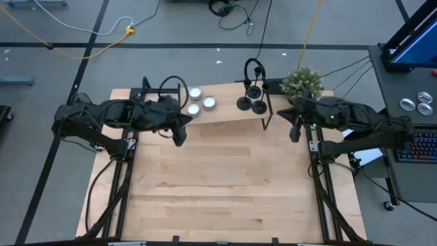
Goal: Pick & Place candle stick holders
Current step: Return to Home Position
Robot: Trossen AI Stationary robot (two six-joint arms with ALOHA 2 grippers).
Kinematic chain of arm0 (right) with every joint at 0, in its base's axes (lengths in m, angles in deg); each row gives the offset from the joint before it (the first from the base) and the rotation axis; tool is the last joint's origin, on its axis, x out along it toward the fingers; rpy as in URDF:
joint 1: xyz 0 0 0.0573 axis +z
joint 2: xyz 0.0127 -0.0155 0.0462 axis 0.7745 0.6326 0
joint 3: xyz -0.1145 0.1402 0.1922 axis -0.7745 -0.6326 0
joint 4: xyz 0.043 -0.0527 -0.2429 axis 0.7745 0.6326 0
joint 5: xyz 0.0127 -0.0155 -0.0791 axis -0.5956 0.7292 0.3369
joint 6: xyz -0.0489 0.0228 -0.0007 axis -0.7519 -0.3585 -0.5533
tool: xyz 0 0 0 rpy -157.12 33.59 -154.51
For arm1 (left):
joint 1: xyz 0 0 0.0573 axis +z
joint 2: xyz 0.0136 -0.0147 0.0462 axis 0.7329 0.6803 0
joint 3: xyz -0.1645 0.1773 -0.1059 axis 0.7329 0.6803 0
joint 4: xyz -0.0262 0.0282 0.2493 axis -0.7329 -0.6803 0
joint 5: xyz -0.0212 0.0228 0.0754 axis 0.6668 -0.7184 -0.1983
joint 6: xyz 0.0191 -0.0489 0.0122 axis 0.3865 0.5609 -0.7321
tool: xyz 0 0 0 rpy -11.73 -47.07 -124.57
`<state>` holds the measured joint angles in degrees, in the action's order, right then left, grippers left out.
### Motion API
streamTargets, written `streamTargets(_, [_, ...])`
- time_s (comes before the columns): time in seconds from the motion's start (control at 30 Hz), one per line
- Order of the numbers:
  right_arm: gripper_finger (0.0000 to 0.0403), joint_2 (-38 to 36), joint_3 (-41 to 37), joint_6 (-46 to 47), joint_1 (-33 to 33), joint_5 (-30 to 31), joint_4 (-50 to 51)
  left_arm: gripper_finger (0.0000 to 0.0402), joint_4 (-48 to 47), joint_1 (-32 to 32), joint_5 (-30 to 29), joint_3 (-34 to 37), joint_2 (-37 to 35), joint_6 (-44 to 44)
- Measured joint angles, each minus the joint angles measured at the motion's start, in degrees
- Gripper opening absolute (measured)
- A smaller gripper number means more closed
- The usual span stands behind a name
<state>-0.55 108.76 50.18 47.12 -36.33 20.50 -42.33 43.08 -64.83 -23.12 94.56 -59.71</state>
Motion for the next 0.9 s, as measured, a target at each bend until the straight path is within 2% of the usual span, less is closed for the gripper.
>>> streamTargets(0.13, [0.0, -3.4, -3.49, 1.3, 0.0, -0.03, -1.45, 0.0009, 0.69, -2.17, -0.93, 0.14, 0.0, 0.1])
streamTargets(0.3, [0.0, -6.7, -6.34, 4.13, 0.0, -0.07, -1.78, 0.0008, 8.89, -3.95, -0.88, 5.1, -1.63, -2.15])
streamTargets(0.57, [0.0, -10.11, -9.69, 4.46, -0.02, -3.28, -1.98, 0.0008, 22.41, -4.13, 2.56, 21.1, -10.23, -1.81])
streamTargets(0.9, [0.0, -12.49, -11.69, 4.44, -0.02, -2.92, -1.98, 0.0012, 32.61, -5.93, 2.18, 39.12, -26.4, -1.48])
